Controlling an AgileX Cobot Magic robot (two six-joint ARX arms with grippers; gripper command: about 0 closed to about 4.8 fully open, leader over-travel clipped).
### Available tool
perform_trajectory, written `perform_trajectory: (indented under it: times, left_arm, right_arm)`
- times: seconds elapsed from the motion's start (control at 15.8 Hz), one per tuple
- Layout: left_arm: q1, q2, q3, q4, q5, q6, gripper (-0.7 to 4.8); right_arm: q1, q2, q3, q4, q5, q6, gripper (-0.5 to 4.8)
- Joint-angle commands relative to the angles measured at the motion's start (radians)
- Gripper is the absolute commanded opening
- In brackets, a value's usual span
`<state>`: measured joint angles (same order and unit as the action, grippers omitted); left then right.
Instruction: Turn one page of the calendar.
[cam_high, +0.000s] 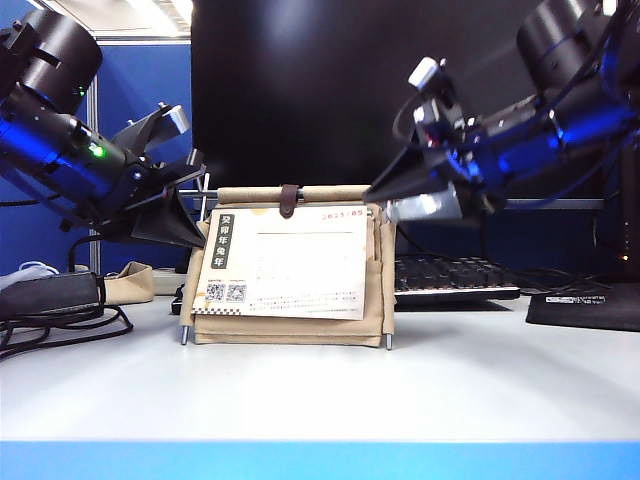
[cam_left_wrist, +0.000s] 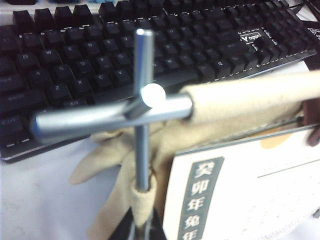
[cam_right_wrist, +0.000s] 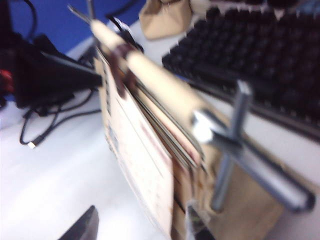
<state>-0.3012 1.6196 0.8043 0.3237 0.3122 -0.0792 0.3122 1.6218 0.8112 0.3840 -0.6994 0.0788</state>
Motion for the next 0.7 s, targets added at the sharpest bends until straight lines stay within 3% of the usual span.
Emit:
perform_trajectory:
  times: [0.06, 0.7]
  left_arm:
    - [0.001, -0.002, 0.003, -0.019, 0.009, 0.000, -0.06]
    - [0.000, -0.002, 0.003, -0.019, 0.025, 0.000, -0.06]
  right_arm:
    - [0.002, 0.040, 0.003, 0.021, -0.022, 0.000, 2.26]
    - [0.019, 0.115, 0.003, 0.095, -0.092, 0.059, 2.26]
